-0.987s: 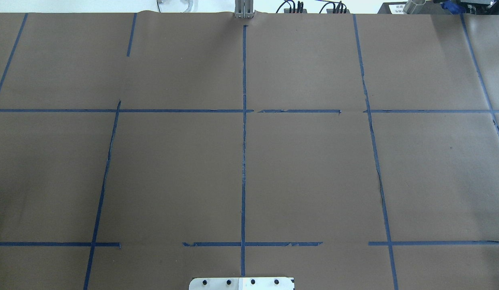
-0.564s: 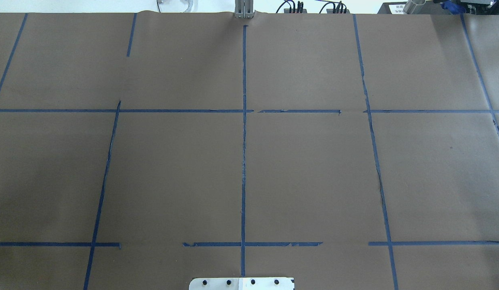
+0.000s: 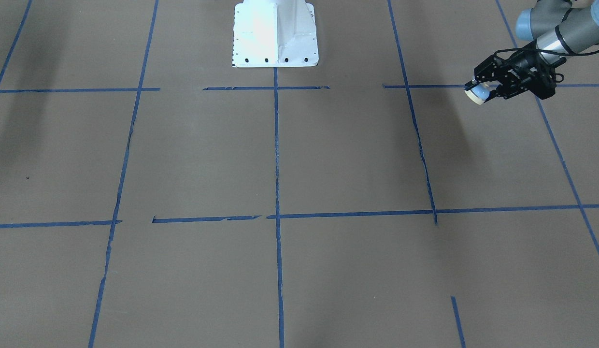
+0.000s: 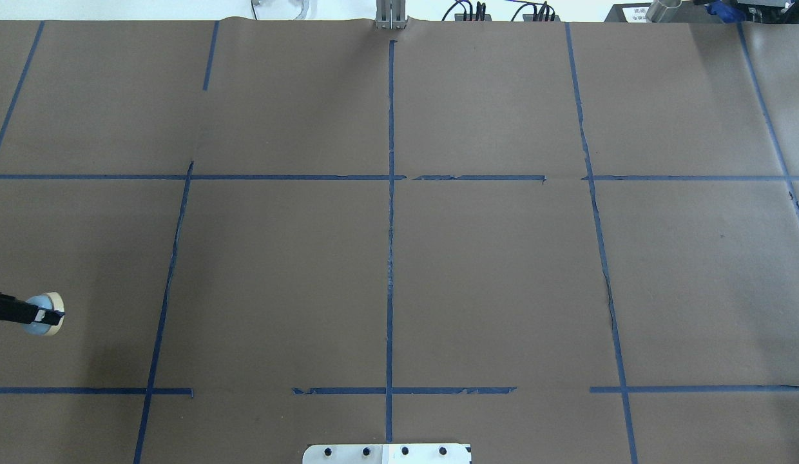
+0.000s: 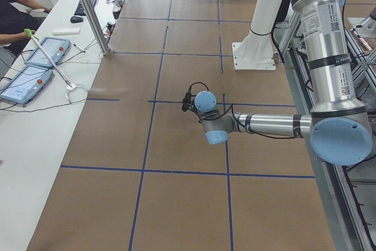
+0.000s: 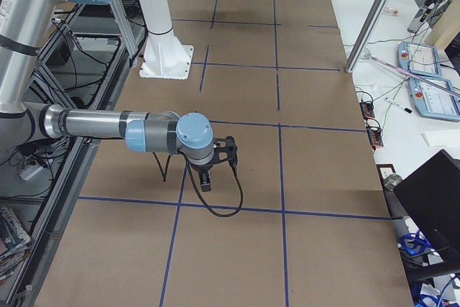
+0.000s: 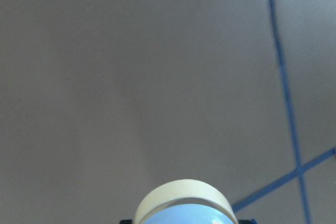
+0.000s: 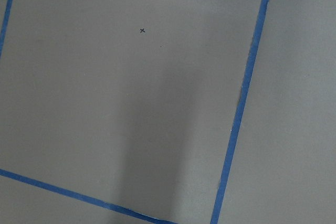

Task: Place and press bell with both arms
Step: 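Carry the blue-and-white bell in the left gripper toward the table centre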

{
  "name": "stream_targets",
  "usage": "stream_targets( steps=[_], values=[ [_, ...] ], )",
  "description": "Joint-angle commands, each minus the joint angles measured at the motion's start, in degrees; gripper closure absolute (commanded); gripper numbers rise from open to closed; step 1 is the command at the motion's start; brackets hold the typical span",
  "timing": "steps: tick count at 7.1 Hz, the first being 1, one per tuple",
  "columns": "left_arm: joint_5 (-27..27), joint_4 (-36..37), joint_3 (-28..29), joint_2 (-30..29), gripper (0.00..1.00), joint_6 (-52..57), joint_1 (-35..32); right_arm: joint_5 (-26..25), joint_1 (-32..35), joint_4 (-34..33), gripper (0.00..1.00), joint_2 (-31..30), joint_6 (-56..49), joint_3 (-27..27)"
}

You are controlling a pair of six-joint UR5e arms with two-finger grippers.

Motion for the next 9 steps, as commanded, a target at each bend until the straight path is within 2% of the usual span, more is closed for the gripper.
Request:
stream_targets(
  steps=[1, 2, 3, 5, 7, 8, 9],
  values=[
    [0.4, 6.0, 0.1, -10.2, 0.98, -5.7, 0.3, 0.0, 0.0, 0.2, 0.00, 0.1, 0.0, 0.0],
    [1.9, 11.7, 0.1, -15.0, 0.98, -5.9, 1.6, 0.0, 0.0, 0.2, 0.00, 0.1, 0.1, 0.0],
    [7.8, 18.9, 0.0, -20.0, 0.98, -6.2, 4.2, 0.0, 0.0, 0.2, 0.00, 0.2, 0.1, 0.0],
    [11.5, 31.9, 0.0, -29.5, 0.98, -11.2, 9.1, 0.0, 0.0, 0.2, 0.00, 0.2, 0.1, -0.1],
    [21.5, 50.4, 1.2, -42.6, 0.98, -14.6, 16.8, 0.0, -0.2, 0.1, 0.00, 0.2, 0.2, -0.6],
    [22.1, 59.1, 3.5, -49.3, 0.98, -15.9, 18.0, 0.0, -0.2, 0.1, 0.00, 0.2, 0.3, -0.6],
    [22.2, 60.3, 9.7, -55.3, 0.98, -20.2, 18.0, 0.0, -0.3, 0.1, 0.00, 0.2, 0.3, -0.6]
  ],
)
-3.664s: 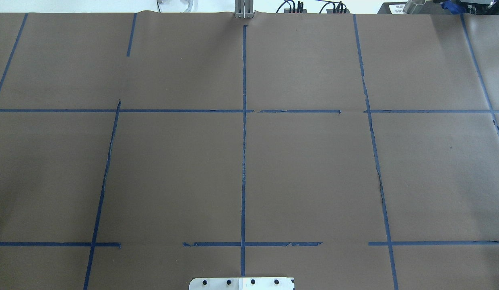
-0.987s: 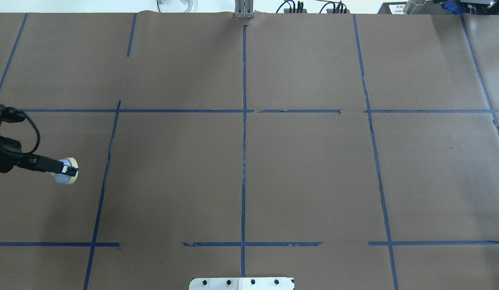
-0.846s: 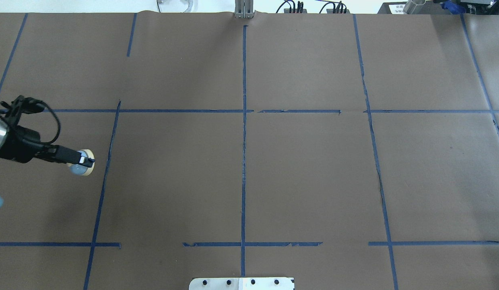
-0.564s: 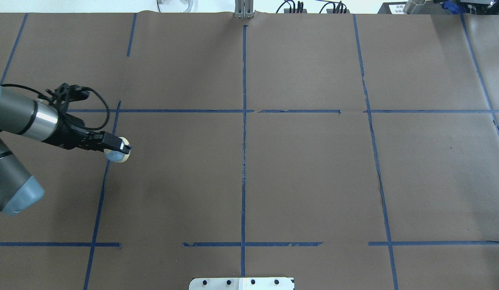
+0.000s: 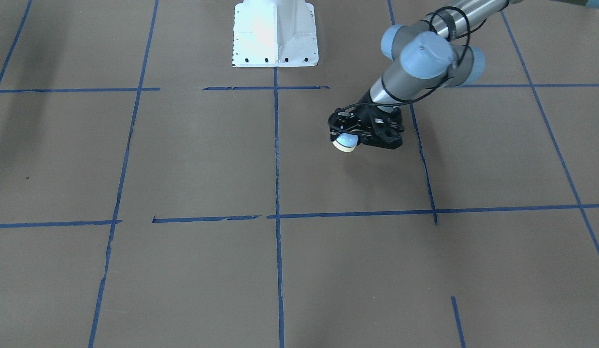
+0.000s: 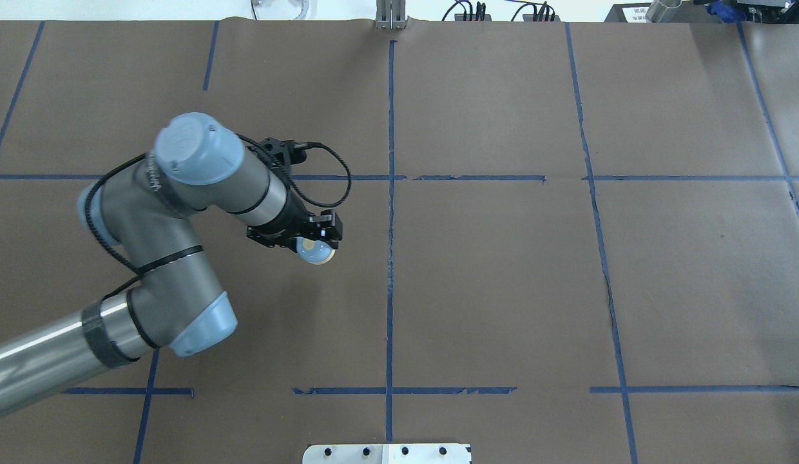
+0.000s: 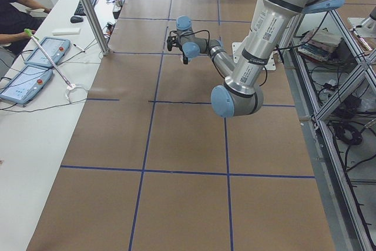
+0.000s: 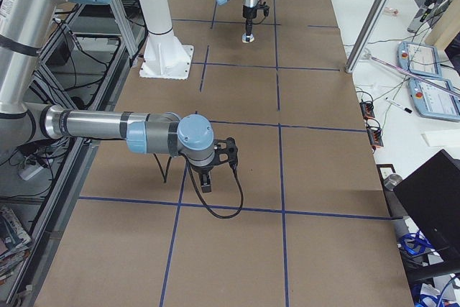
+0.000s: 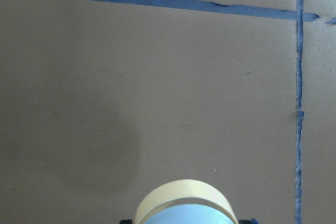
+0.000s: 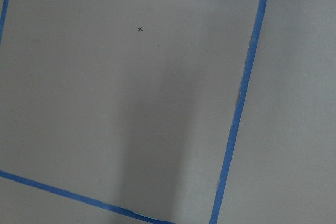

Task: Place and press bell with both arms
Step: 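Carry the blue-and-white bell in the left gripper toward the table centre, then lower the bell onto the tape crossing and open the left gripper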

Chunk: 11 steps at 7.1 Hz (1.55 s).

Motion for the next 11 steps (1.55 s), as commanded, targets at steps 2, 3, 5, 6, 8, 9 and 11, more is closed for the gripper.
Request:
stream_targets(
  steps=[2, 3, 5, 6, 8, 9, 11],
  values=[
    [1.1, 5.2, 17.9, -17.1, 0.98, -6.7, 1.0, -0.3, -0.2, 1.7, 0.00, 0.1, -0.3, 0.0],
    [1.2, 5.2, 18.6, -17.2, 0.97, -6.6, 1.0, -0.4, -1.0, 2.7, 0.00, 0.4, -0.2, 0.0],
    [3.1, 5.1, 24.8, -20.9, 0.97, -6.7, 1.0, -0.5, -1.1, 2.8, 0.00, 0.1, 0.1, -0.1],
    [3.1, 5.0, 26.6, -22.1, 0.96, -7.4, 1.0, -0.7, -1.1, 2.8, 0.00, 0.1, 0.1, -0.1],
    [3.1, 4.9, 27.2, -22.2, 0.91, -7.7, 1.0, -0.7, -1.1, 2.8, 0.00, 0.1, -0.1, -0.1],
    [3.1, 4.7, 27.6, -22.2, 0.83, -7.4, 1.0, -0.6, -1.1, 2.8, 0.00, 0.0, -0.1, -0.1],
    [3.1, 4.6, 27.7, -22.1, 0.39, -7.7, 1.4, -0.4, -1.1, 3.0, 0.00, 0.0, 0.4, -0.1]
  ],
)
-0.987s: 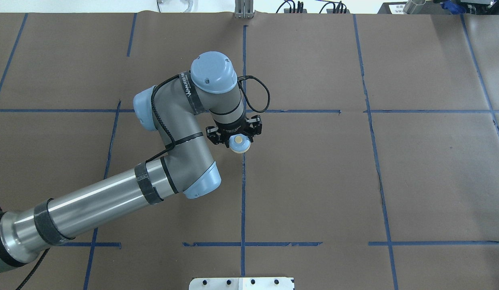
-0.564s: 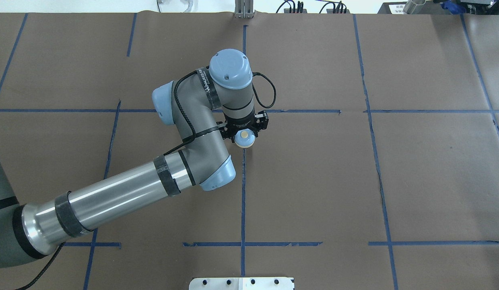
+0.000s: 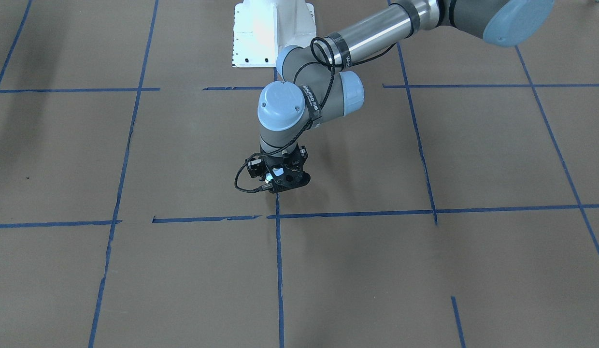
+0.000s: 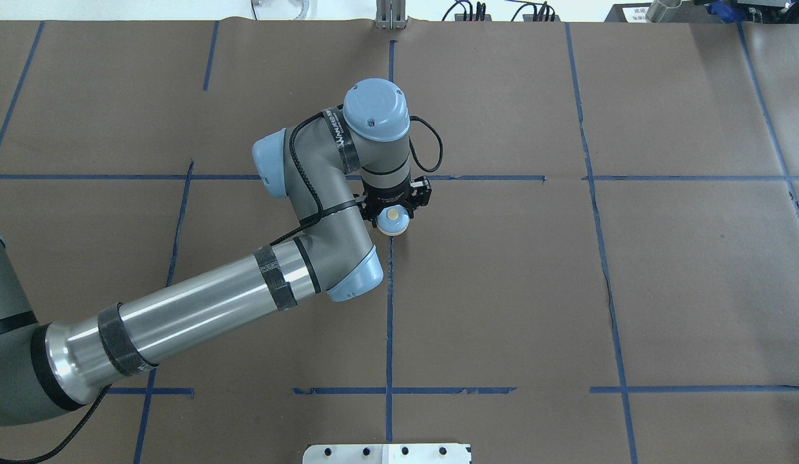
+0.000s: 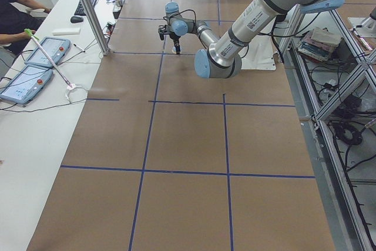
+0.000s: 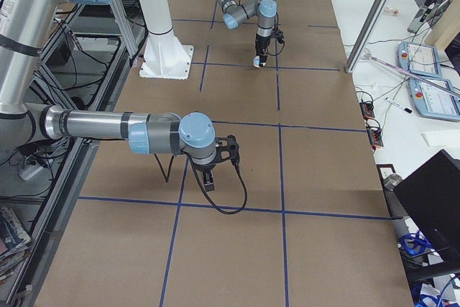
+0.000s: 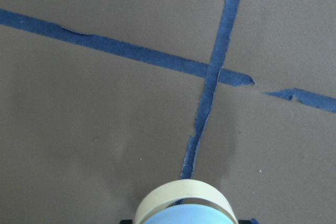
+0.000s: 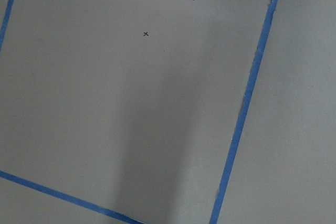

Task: Place and press bell with both arms
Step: 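Lower the bell onto the tape crossing and open the left gripper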

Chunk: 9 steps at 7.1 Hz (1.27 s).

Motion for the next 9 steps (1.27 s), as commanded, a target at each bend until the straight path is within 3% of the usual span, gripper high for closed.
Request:
stream_targets(
  steps=[1, 2, 4, 5, 6, 8, 9],
  values=[
    [0.0, -0.3, 0.1, 0.1, 0.28, -0.2, 0.3, 0.6, 0.0, 0.2, 0.00, 0.0, -0.3, 0.5],
    [0.0, -0.4, 0.1, 0.2, 0.27, -0.2, 0.3, 0.6, -0.2, 0.1, 0.00, 0.1, -0.5, 0.8],
    [-0.1, -0.4, 0.1, 0.3, 0.16, -0.2, 0.3, 0.6, -0.2, 0.1, 0.00, 0.1, -0.5, 0.8],
    [-0.1, -0.4, -0.1, 0.3, 0.00, -0.1, 0.3, 0.5, -0.3, 0.2, 0.00, 0.1, -0.5, 0.8],
    [-0.3, -0.7, -0.8, 0.3, 0.00, -0.2, -0.3, 0.3, -1.6, 0.8, 0.00, 0.2, -0.9, 0.8],
    [-0.4, 2.1, -8.6, 2.8, 0.00, -1.5, -1.4, 0.1, -2.8, 5.9, 0.00, 0.3, 1.7, 0.9],
    [-0.4, 5.3, -17.8, 7.5, 0.00, -1.5, -1.8, -0.1, -6.3, 9.4, 0.00, 1.2, 8.8, 1.2]
  ],
)
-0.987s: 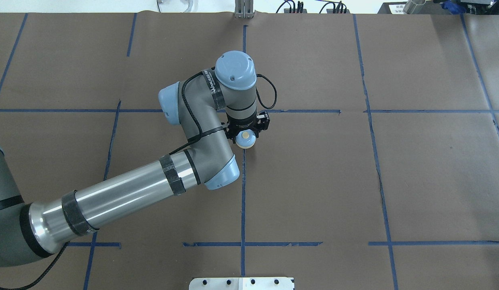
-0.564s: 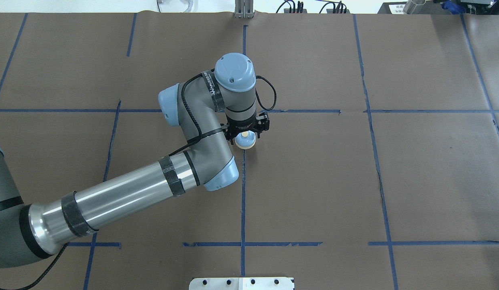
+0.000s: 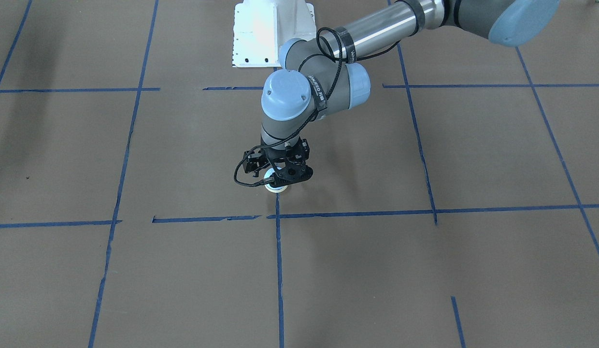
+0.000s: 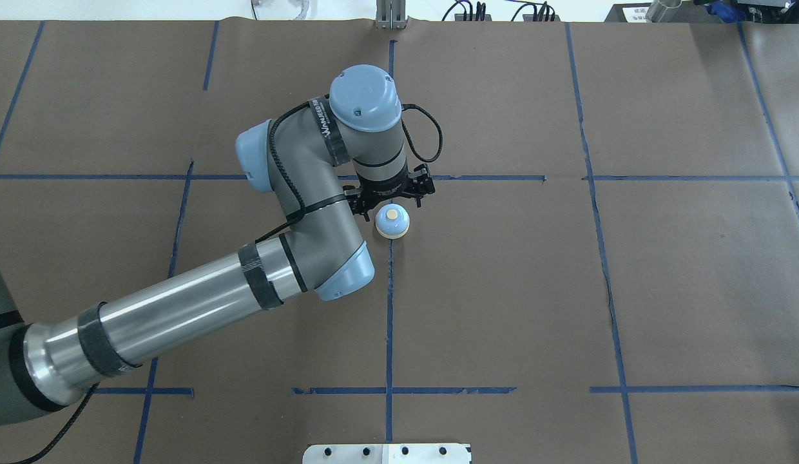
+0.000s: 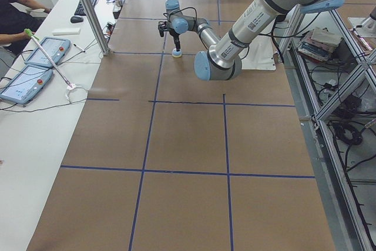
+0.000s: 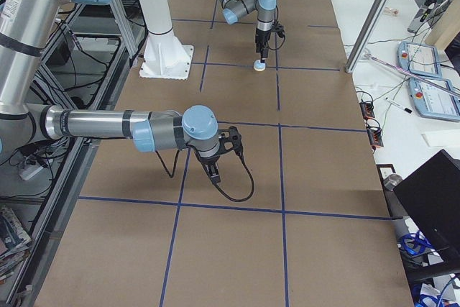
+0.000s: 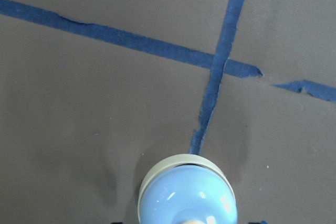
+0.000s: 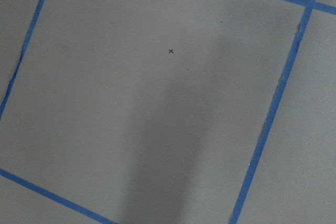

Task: Place and press bell with both arms
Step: 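Withdraw the left gripper from the bell while the right arm moves in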

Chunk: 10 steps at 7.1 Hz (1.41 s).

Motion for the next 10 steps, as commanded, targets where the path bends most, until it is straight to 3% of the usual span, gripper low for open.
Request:
stream_targets(
  steps=[1, 2, 3, 6, 7, 8, 9, 10],
  values=[
    [0.1, 3.9, -19.4, 11.4, 0.00, -0.3, -1.0, -1.3, -7.4, 7.8, 0.00, 2.3, 15.5, 0.5],
    [0.2, 3.9, -27.8, 18.2, 0.00, -0.3, -1.1, -7.0, -13.6, 9.3, 0.01, 4.2, 21.6, 3.3],
    [0.2, 4.0, -30.8, 20.5, 0.00, -0.3, -1.1, -10.4, -19.2, 9.3, 0.02, 8.7, 28.3, 3.7],
    [0.3, 4.0, -31.6, 22.4, 0.00, -0.3, -1.5, -16.4, -35.5, 8.8, 0.01, 24.4, 56.9, 3.4],
    [0.3, 4.0, -32.9, 23.6, 0.00, -0.3, -1.5, -22.1, -42.8, 7.5, 0.01, 30.7, 65.0, 3.0],
    [0.2, 3.9, -34.2, 25.0, 0.00, -0.2, -1.5, -28.0, -47.4, 1.8, 0.00, 37.4, 68.1, 2.1],
    [0.2, 4.0, -35.3, 26.0, 0.00, -0.2, -1.5, -28.1, -49.2, -5.7, 0.00, 47.6, 68.7, -1.6],
    [0.1, 3.9, -37.3, 27.5, 0.00, -0.2, -1.4, -28.4, -50.2, -11.3, 0.01, 57.2, 70.8, -9.2]
  ],
)
